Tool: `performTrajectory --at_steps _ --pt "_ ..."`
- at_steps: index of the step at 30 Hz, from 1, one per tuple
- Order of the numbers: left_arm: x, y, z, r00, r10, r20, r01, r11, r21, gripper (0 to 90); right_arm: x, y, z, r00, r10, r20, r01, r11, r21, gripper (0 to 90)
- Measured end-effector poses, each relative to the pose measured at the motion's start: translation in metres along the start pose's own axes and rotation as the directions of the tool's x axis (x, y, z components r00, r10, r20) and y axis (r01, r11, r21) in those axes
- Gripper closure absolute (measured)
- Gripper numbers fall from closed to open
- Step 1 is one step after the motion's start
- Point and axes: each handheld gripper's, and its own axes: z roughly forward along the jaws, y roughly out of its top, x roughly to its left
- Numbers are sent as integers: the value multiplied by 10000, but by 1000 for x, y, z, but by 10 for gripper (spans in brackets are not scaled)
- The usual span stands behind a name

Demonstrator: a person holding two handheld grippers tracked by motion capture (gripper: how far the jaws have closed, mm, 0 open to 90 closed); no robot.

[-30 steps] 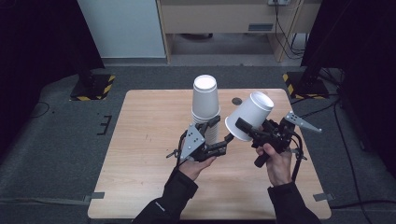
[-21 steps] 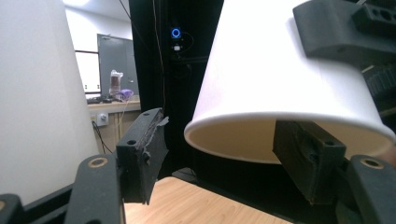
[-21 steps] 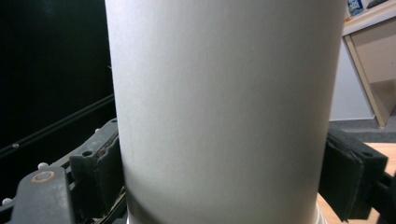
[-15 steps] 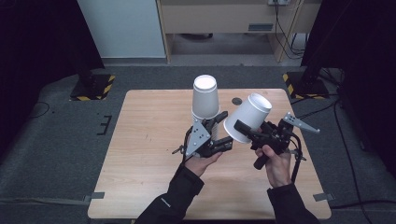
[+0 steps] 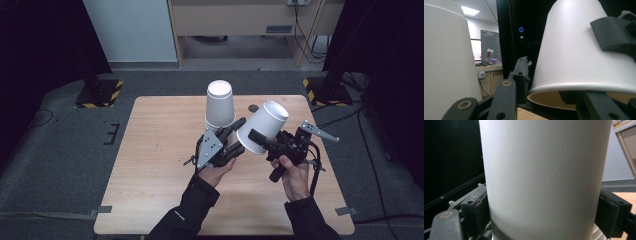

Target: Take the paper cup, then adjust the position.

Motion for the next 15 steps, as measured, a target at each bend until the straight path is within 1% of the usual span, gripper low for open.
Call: performTrajectory --at_steps 1,6,7,9,13,15 --pt "1 -1 0 10000 25 -18 -25 10000 57 668 -1 0 0 10000 61 8 -61 10000 46 147" --pt "1 -4 0 9999 91 -49 -90 9999 111 739 -2 0 -2 9999 136 18 -136 9999 55 145" --pt "1 -4 0 9999 116 -64 -115 9999 126 739 -2 0 -2 9999 136 18 -136 9999 55 145" --pt "1 -4 0 9998 200 -54 -199 9997 138 757 -4 0 -3 9995 299 -36 -299 9995 46 144" --pt "0 -4 0 9996 290 -7 -290 9994 188 768 -3 1 -3 9997 248 -10 -248 9997 79 141" --pt "0 -4 0 9995 316 67 -318 9991 296 785 -3 2 -3 9999 154 -7 -154 9999 -67 136"
